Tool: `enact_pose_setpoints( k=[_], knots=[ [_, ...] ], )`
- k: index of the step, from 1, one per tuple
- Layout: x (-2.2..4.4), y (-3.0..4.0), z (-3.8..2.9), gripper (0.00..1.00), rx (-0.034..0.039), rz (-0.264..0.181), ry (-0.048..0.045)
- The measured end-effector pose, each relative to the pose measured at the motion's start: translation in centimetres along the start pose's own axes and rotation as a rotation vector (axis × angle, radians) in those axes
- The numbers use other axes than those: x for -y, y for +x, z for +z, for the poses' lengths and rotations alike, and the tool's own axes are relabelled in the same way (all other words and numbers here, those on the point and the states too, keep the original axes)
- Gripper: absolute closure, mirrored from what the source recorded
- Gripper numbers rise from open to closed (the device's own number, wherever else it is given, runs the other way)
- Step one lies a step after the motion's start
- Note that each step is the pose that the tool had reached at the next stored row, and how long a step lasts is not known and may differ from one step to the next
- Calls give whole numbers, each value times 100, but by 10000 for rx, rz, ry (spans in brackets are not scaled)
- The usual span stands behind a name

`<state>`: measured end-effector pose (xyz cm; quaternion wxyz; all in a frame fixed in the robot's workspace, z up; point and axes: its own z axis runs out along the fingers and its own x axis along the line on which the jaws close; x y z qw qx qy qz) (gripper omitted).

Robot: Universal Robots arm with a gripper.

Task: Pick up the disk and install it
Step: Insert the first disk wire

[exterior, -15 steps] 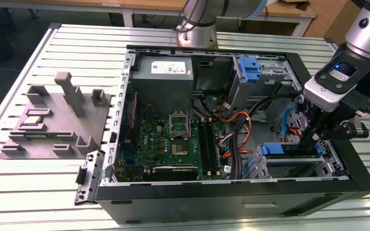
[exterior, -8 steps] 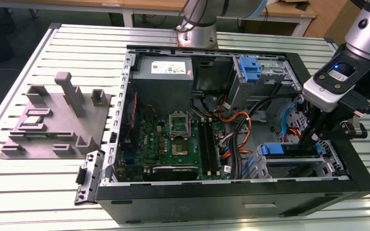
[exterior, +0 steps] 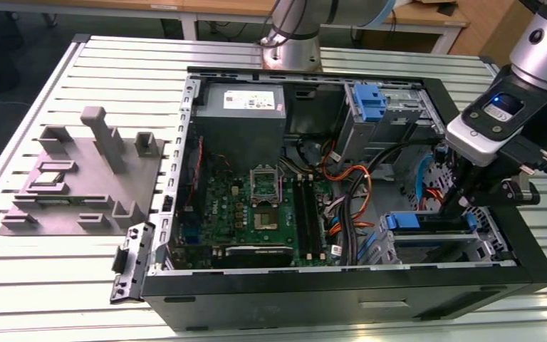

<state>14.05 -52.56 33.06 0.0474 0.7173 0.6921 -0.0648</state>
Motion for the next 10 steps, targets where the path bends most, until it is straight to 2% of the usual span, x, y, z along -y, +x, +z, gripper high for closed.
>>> enact_pose_setpoints(
  k=[10],
  knots=[
    [0, -17, -14, 83, 0, 0, 0]
  ],
)
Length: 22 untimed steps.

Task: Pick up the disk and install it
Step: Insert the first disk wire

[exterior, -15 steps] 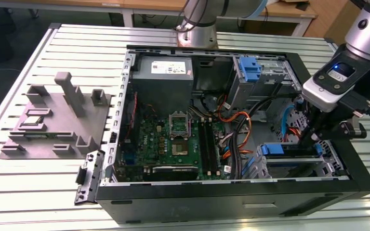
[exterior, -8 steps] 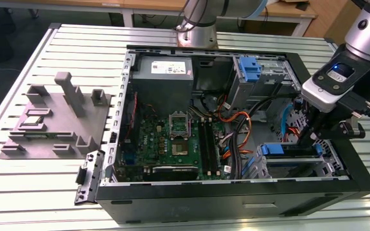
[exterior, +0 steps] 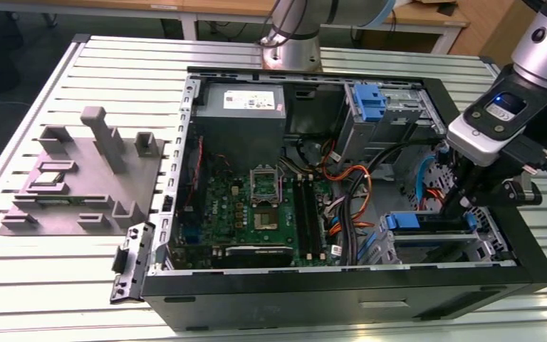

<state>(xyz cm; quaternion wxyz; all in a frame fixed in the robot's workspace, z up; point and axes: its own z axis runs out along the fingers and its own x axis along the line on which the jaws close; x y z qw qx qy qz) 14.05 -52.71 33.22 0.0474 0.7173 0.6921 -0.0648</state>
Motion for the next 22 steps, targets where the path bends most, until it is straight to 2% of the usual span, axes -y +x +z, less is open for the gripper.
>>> enact_pose_setpoints(
  k=[14, 22],
  knots=[
    [-1, -8, 22, 83, 1, 0, 0],
    [-3, -23, 67, 83, -30, -1, 1]
  ],
)
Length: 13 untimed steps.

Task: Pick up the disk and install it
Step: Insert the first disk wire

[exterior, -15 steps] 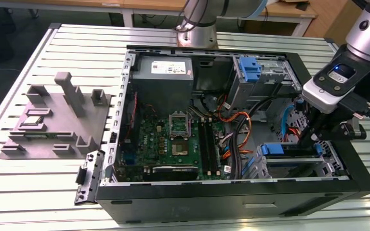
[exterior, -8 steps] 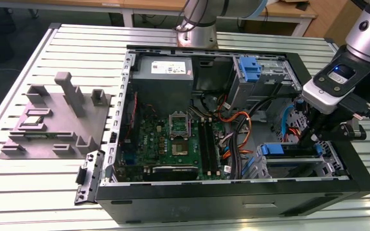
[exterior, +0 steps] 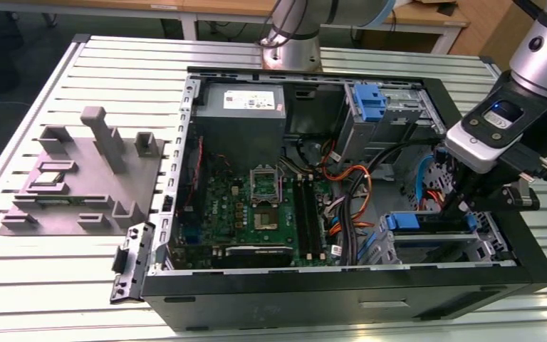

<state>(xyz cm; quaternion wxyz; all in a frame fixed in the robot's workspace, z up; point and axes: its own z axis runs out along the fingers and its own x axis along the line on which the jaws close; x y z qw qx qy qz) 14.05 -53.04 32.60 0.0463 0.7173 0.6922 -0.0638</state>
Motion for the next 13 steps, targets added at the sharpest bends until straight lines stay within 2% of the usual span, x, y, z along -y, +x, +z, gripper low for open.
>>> enact_pose_setpoints(
  k=[11, 12, 13],
  knots=[
    [0, -5, 7, 82, -12, 0, 1],
    [0, -6, -1, 76, -6, 1, 1],
    [0, -8, -13, 76, -5, 0, 1]
  ],
)
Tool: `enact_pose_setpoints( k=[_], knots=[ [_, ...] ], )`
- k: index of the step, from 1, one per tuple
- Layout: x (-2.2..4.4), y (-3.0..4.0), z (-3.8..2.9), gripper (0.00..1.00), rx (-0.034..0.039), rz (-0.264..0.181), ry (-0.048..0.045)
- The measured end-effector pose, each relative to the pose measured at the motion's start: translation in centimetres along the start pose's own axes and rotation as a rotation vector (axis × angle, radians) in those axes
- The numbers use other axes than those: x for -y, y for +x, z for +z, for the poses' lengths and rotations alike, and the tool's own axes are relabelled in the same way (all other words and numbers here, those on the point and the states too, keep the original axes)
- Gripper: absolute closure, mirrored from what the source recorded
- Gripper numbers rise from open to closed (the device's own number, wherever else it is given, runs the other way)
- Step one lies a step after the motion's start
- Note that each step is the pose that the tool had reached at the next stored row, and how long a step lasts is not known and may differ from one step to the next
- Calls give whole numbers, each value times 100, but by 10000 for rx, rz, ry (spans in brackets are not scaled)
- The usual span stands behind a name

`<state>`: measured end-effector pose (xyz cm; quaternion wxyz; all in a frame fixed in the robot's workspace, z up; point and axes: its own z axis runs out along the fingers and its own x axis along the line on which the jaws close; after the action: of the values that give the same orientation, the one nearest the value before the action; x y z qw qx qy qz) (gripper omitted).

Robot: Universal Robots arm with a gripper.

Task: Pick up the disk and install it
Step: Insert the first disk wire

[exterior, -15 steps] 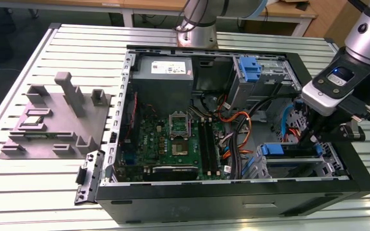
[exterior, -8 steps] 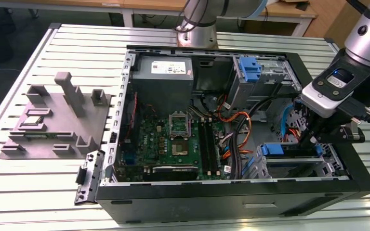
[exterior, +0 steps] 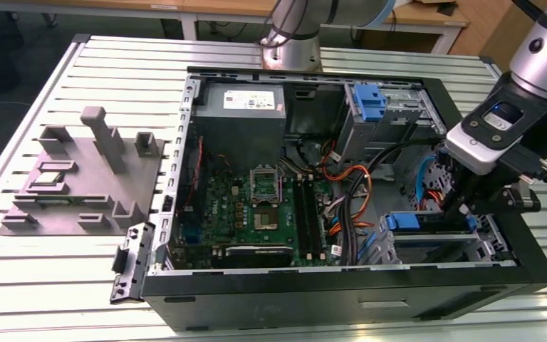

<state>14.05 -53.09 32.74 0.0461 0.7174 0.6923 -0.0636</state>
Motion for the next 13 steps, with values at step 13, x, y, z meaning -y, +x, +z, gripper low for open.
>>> enact_pose_setpoints(
  k=[13],
  knots=[
    [3, -18, -115, 90, 2, -8, 51]
  ],
)
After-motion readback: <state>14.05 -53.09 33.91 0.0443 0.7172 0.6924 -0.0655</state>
